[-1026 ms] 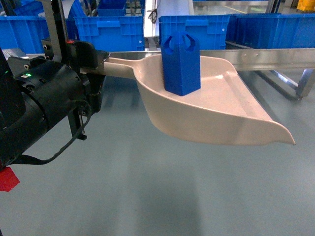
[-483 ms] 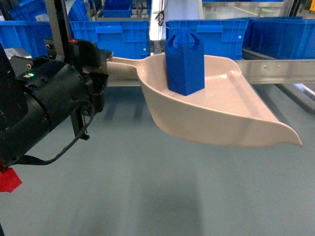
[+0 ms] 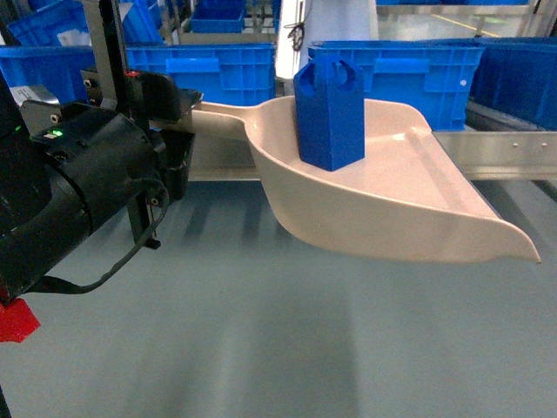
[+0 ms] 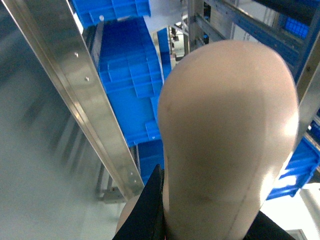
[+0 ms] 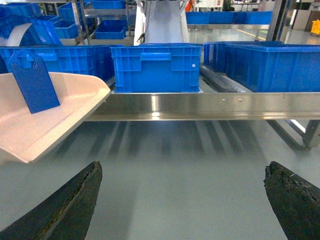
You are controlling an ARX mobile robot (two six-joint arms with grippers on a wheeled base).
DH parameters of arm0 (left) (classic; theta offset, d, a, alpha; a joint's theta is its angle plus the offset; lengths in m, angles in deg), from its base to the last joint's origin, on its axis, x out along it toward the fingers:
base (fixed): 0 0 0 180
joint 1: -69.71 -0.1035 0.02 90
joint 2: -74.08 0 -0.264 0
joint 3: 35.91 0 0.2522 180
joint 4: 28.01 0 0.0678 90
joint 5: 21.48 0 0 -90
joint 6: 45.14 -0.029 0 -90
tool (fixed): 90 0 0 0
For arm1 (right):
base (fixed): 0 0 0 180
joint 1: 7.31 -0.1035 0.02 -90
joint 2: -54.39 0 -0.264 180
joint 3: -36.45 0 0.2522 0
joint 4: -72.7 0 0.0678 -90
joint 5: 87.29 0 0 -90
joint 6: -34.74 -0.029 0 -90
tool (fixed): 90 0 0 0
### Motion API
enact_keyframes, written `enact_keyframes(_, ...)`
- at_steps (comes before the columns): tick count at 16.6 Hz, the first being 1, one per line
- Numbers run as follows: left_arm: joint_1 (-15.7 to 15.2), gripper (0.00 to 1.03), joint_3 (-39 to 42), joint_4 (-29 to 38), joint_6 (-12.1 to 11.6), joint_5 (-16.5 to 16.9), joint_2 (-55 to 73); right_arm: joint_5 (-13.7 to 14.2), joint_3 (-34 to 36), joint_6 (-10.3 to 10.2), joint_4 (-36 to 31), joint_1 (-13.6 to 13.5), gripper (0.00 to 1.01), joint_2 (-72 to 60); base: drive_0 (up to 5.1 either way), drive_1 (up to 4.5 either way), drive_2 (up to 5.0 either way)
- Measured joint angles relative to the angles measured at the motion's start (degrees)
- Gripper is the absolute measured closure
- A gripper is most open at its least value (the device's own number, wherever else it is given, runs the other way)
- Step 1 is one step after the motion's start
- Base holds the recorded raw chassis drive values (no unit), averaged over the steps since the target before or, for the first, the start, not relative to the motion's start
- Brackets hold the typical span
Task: Place part in tray to right shelf
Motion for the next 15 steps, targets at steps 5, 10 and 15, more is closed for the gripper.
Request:
enact_keyframes(5, -0.17, 0.86, 0.00, 0.00, -0.04, -0.22, 0.00, -0.02, 0.00, 0.00, -0.07, 0.00, 0.03, 0.00, -0.2, 3.88, -4.4)
enact_keyframes(10, -0.22, 0.86, 0.00, 0.07, -0.02, -0.22, 0.00, -0.02, 0.00, 0.00, -0.09, 0.00, 0.03, 0.00, -0.4, 3.75, -4.5)
enact_keyframes(15, -0.22, 0.86, 0.00, -0.17, -0.04, -0.24, 0.00, -0.02, 0.00, 0.00, 0.13, 0.00, 0.03, 0.00, 0.0, 4.09, -4.2)
